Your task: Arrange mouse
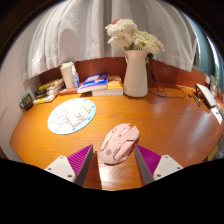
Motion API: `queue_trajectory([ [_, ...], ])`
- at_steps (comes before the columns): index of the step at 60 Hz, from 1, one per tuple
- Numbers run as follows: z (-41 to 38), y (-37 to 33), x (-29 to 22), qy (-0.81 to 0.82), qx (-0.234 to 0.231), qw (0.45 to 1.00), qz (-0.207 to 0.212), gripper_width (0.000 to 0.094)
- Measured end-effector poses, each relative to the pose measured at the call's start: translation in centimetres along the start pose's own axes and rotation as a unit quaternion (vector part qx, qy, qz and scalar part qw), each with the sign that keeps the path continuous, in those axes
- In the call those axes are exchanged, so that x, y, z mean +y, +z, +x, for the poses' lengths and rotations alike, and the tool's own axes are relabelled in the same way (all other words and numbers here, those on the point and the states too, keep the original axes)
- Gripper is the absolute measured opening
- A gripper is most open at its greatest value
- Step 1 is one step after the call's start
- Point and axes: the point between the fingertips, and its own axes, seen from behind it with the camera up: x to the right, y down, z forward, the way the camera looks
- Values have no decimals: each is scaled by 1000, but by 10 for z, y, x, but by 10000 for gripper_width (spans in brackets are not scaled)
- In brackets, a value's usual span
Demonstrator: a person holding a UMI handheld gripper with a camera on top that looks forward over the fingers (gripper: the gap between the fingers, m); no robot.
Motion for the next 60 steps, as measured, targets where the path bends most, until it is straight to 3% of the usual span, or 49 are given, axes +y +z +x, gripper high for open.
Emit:
queue_trajectory([
  [13,-4,43,-26,-2,-17,1000,-18,815],
  [16,-3,50,-29,-10,-16,1000,-19,764],
  [22,4,61,-36,-26,-1,1000,-18,560],
  [38,3,75,-44,-26,-5,999,-46,408],
  [42,5,74,-55,-12,-4,998,-59,410],
  [55,-1,22,-219,-11,33,997,63,411],
  [60,-27,7,-276,-1,27,994,102,411],
])
